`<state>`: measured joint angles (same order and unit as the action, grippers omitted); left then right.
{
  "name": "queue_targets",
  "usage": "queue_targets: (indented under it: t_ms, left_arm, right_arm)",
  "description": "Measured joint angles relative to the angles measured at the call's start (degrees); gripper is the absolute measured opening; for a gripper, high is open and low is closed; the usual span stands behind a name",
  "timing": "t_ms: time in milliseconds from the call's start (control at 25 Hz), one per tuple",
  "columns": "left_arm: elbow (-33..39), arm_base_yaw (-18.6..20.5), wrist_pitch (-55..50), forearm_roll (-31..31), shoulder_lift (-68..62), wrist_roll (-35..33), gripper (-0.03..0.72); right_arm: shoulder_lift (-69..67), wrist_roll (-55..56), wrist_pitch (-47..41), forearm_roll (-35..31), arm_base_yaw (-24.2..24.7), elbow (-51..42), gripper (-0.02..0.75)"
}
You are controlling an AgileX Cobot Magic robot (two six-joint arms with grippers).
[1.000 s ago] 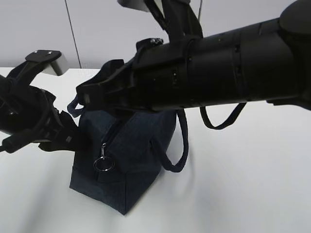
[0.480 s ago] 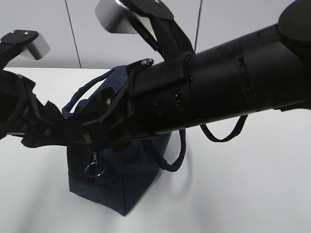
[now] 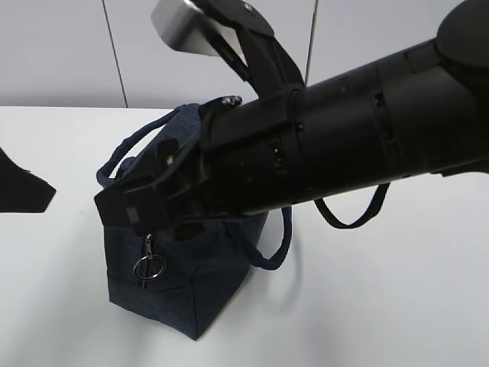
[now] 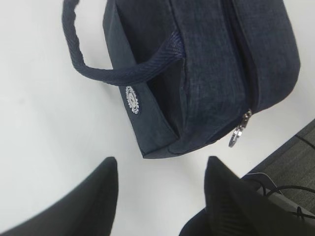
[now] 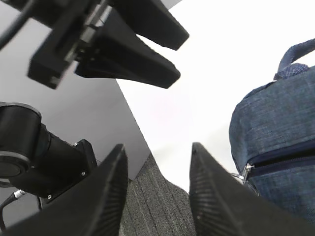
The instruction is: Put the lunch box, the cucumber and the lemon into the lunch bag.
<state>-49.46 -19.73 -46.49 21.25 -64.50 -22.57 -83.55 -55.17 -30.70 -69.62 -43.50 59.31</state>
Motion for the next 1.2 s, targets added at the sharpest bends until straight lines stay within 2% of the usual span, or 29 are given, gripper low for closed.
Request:
queue_targets:
  t_ms: [200,360,560,840,960,1080,1200]
  left_arm:
    - [0.0,0.0,-3.0,-1.4,8.2,2.7,0.389]
    - [0.0,0.0,-5.4,-4.0,12.7,4.7,0.388]
    - [0.0,0.0,-8.4,-5.8,16.1,6.3,0.386]
    - [0.0,0.0,-9.7,-5.9,19.4,6.7,0.385]
    - [0.0,0.0,-9.7,-5.9,19.4,6.8,0.385]
    - [0.0,0.0,-9.7,-5.9,19.4,6.8,0.385]
    - [0.0,0.0,-9.7,-5.9,19.4,6.8,0.384]
  right_arm:
    - [-0.1,1.1,5.7,0.0,-3.4,0.0,0.267]
    - [-2.6,4.4,10.8,0.0,-7.3,0.0,0.255]
    - [-7.5,11.0,14.1,-0.1,-7.7,0.0,0.232]
    - [-8.7,15.4,13.4,-0.7,-7.7,-1.2,0.224]
    - [-8.7,15.5,11.7,-4.3,-7.7,-1.3,0.224]
    - [-8.7,15.5,9.8,-11.8,-7.7,-1.3,0.224]
    - [-8.7,14.0,7.9,-14.4,-7.7,-1.3,0.224]
